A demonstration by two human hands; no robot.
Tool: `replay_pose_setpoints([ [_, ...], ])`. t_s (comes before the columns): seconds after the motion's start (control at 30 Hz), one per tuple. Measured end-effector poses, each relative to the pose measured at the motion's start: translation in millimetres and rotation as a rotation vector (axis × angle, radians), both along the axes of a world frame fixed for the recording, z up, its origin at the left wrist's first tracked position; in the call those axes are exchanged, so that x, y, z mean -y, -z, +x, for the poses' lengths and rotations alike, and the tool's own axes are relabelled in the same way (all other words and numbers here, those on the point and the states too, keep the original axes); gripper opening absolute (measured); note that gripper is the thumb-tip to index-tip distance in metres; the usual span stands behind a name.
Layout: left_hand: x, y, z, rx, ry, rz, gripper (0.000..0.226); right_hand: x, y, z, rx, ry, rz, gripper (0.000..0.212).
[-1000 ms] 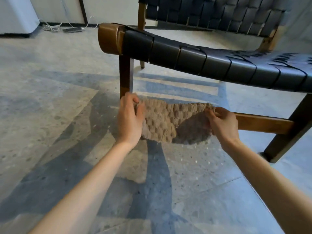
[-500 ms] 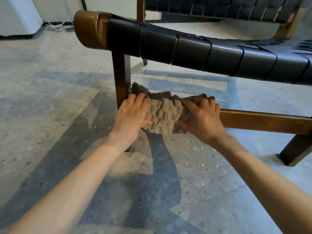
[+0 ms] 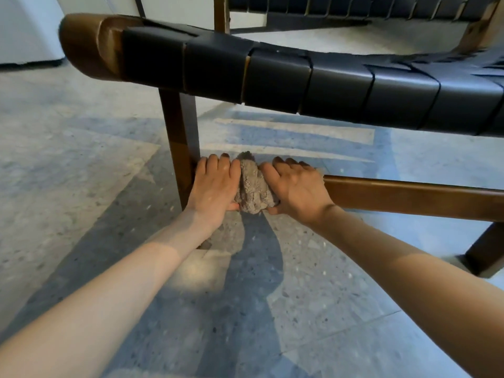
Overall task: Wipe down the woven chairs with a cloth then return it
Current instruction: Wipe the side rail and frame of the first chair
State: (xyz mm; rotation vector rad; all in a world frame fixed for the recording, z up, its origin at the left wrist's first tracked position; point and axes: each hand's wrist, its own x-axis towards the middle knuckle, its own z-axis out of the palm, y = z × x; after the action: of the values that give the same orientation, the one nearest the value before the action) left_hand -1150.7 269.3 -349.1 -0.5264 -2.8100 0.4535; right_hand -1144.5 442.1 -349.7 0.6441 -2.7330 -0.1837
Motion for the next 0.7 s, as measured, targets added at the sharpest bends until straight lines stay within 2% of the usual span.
replay_pose_setpoints([
  [0.17, -27, -6, 3, -0.002, 0.005, -0.062, 0.083, -33, 5, 0, 0.004, -0.029, -0.006, 0.080],
  [0.33, -99, -19, 16, 0.146, 0.077, -0.091, 0.063, -106, 9, 7, 0.029, -0.053, -0.046, 0.077],
  [0.5, -176, -30, 18, 0.263, 0.189, -0.005, 0.062, -186, 3, 27, 0.042, -0.006, -0.063, 0.068],
  [0.7, -304, -24, 30, 0.174, 0.306, -0.105, 0.064, -296, 3, 62, 0.033, 0.177, -0.018, 0.074],
])
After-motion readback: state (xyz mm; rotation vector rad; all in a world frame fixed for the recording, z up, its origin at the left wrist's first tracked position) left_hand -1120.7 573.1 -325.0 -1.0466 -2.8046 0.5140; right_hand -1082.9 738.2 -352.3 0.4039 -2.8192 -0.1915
